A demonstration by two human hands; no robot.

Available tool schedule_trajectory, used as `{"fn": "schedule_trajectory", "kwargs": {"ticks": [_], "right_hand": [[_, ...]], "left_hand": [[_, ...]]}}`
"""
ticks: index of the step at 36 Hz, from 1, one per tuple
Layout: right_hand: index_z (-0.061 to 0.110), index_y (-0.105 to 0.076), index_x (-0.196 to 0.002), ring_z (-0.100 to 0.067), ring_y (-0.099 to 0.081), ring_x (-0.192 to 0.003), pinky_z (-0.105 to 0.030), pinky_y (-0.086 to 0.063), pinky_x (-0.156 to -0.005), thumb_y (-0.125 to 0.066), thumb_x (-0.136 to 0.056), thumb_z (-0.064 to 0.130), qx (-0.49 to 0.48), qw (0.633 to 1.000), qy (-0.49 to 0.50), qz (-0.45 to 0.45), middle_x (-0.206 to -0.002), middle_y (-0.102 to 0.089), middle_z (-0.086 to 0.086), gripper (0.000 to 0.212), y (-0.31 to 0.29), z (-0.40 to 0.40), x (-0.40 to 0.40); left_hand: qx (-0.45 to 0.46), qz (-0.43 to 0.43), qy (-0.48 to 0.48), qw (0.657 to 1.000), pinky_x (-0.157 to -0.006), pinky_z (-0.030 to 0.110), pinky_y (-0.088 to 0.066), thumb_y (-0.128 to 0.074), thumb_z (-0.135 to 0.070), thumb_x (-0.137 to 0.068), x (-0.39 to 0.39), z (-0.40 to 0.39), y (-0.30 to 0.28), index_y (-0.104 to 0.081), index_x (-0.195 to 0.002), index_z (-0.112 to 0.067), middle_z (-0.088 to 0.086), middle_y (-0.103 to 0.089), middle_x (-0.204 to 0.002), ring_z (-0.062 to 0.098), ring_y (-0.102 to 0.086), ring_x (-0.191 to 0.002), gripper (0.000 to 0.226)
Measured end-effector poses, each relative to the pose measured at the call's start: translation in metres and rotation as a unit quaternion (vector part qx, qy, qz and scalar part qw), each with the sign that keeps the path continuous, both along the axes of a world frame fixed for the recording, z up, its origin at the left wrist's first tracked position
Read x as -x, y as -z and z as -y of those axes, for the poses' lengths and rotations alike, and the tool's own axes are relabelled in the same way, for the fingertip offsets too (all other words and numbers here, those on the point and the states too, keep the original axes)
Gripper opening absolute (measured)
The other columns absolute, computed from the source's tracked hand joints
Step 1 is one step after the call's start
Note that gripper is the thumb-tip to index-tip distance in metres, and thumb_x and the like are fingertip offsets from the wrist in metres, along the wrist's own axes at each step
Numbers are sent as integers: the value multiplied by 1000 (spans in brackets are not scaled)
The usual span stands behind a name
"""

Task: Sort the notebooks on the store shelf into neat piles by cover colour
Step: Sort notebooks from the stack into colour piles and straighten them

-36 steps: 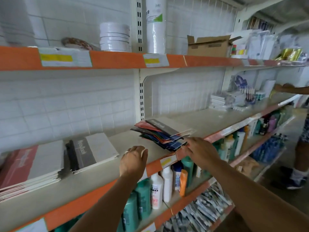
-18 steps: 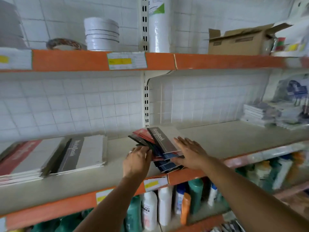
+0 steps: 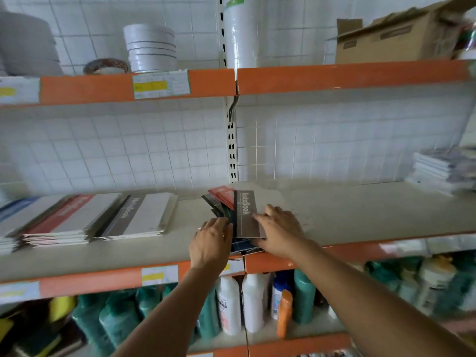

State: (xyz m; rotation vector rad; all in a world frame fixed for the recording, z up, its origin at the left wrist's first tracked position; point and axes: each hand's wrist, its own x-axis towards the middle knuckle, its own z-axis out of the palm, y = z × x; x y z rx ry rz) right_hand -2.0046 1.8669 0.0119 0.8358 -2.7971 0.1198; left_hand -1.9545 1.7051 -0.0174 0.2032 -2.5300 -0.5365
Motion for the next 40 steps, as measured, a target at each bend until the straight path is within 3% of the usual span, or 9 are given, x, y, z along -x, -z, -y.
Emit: {"fn": "schedule_trajectory", "kwargs": {"ticks": [6,12,16,18,21,27,31,36,40], "right_hand": [[25,-50,-135,-15,-46,-106,-27,-39,-73,-47,-96,45,20,998,-33,43,-117,-44,1,44,-12,-11,-2],[22,-44,-138,-15,-59,-102,-26,-50,-77,-39,-101,14,102,994,6,-45,-125,-58,1,39,-23,-29,-3],[25,-29,-148,-17,-56,-115,-28,-48,-87,-45,-99,13,99,993,25,-58,-138,-51,2,53,-30,-38,-6],[27,-25,-150,-16,-51,-124,-29,-46,-95,-46,-98,12,85,995,33,-47,-145,-45,4,58,-31,-43,-7],[30,-22,-150,-15,-50,-125,-28,-46,-95,-53,-95,13,75,995,49,-44,-145,-44,6,65,-27,-49,-2],[33,-22,-150,-17,-54,-119,-29,-48,-86,-51,-93,7,68,994,63,-65,-143,-46,7,69,-20,-57,6],[31,-25,-149,-19,-58,-113,-30,-49,-83,-45,-95,5,59,993,69,-75,-139,-51,4,63,-20,-52,4],[32,-29,-145,-20,-61,-105,-29,-49,-75,-43,-98,13,50,996,40,-58,-131,-57,2,52,-14,-38,0],[32,-28,-148,-17,-57,-110,-25,-41,-74,-47,-97,13,54,998,0,-13,-134,-54,3,57,-1,-33,-4]], "left_hand": [[-7,-21,-25,999,-73,32,-38,-40,-29,-100,-6,-6,-2,-58,-110,-16,5,-61,-109,27,-55,-98,24],[-19,-52,-17,998,-70,29,-33,-39,-23,-99,-1,-21,-11,-49,-104,-15,4,-54,-105,18,-45,-88,14],[65,3,72,995,-98,30,-35,-35,-32,-100,14,-40,-14,-44,-129,-18,1,-51,-131,17,-44,-118,33],[108,70,113,985,-114,35,-18,-32,-41,-100,19,-51,-13,-31,-145,-20,1,-35,-151,20,-26,-140,49],[140,149,133,970,-117,41,-4,-22,-59,-94,23,-62,-8,-23,-149,-24,-3,-23,-156,17,-10,-146,65],[214,67,104,969,-114,39,-17,-33,-66,-89,20,-49,0,-36,-142,-24,-4,-45,-136,19,-38,-131,68],[234,91,90,964,-116,36,-11,-52,-57,-88,11,-40,-8,-20,-149,-23,3,-36,-140,23,-34,-133,77],[235,81,90,964,-112,33,-21,-53,-45,-92,1,-33,-16,-48,-136,-20,5,-42,-134,23,-35,-130,52],[222,85,106,965,-109,31,-29,-48,-45,-95,-3,-34,-20,-52,-132,-19,0,-43,-141,18,-35,-135,45]]}}
